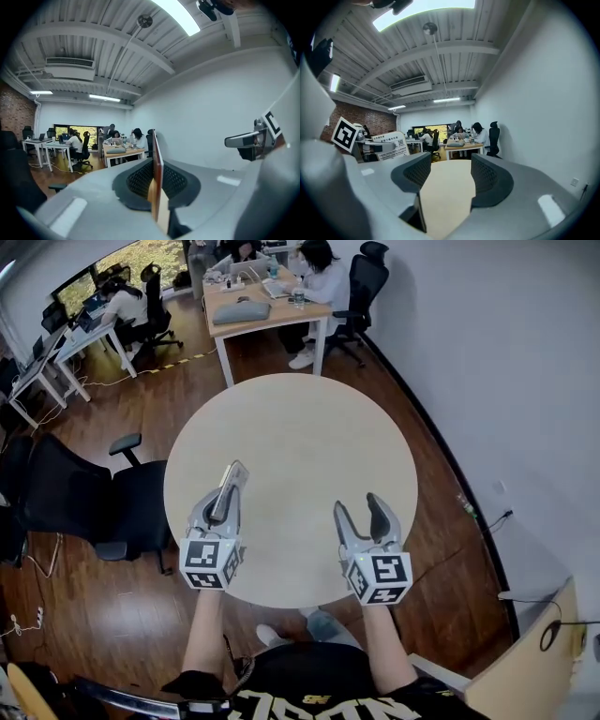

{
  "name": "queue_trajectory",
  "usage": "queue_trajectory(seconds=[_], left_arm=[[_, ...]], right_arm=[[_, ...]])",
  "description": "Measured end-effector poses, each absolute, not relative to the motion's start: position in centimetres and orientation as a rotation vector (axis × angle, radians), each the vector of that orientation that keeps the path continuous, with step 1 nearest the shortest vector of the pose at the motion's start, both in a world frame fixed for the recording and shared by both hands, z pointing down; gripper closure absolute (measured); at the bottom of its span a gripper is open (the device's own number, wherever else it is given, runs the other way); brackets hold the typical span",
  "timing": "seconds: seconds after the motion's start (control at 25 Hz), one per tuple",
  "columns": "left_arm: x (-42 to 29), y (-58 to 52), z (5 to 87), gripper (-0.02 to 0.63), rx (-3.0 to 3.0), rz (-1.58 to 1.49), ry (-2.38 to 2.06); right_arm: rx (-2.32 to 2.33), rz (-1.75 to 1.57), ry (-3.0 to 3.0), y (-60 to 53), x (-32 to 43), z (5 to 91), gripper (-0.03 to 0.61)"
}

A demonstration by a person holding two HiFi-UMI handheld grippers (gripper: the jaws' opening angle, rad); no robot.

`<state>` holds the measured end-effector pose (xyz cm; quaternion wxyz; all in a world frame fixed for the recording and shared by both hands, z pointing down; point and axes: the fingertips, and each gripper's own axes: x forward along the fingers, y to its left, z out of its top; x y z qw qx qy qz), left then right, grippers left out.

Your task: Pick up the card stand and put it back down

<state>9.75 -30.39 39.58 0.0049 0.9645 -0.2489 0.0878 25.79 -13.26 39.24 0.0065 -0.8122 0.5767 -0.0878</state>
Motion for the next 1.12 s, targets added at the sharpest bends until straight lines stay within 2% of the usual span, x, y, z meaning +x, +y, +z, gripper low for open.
queue_trajectory(seconds=[0.36, 0.72, 0.88, 1.12], left_arm=[[14.2, -36.1, 44.8, 0.594, 3.008, 0.487, -0.617], [14.7, -39.9, 53.3, 0.592, 2.937, 0.624, -0.349], [16.2, -39.4, 57.2, 0.594, 2.919, 0.628, -0.105], [19.6, -34.9, 62.4, 0.594, 2.854, 0.506, 0.485]], right_arm=[[-2.49, -0.447, 1.833, -15.4, 27.7, 44.2, 0.307], [-2.458, -0.622, 1.896, -17.4, 27.2, 49.6, 0.307], [-2.425, -0.686, 1.951, -18.1, 27.0, 51.9, 0.313], [-2.382, -0.782, 2.014, -18.9, 26.6, 55.4, 0.314]])
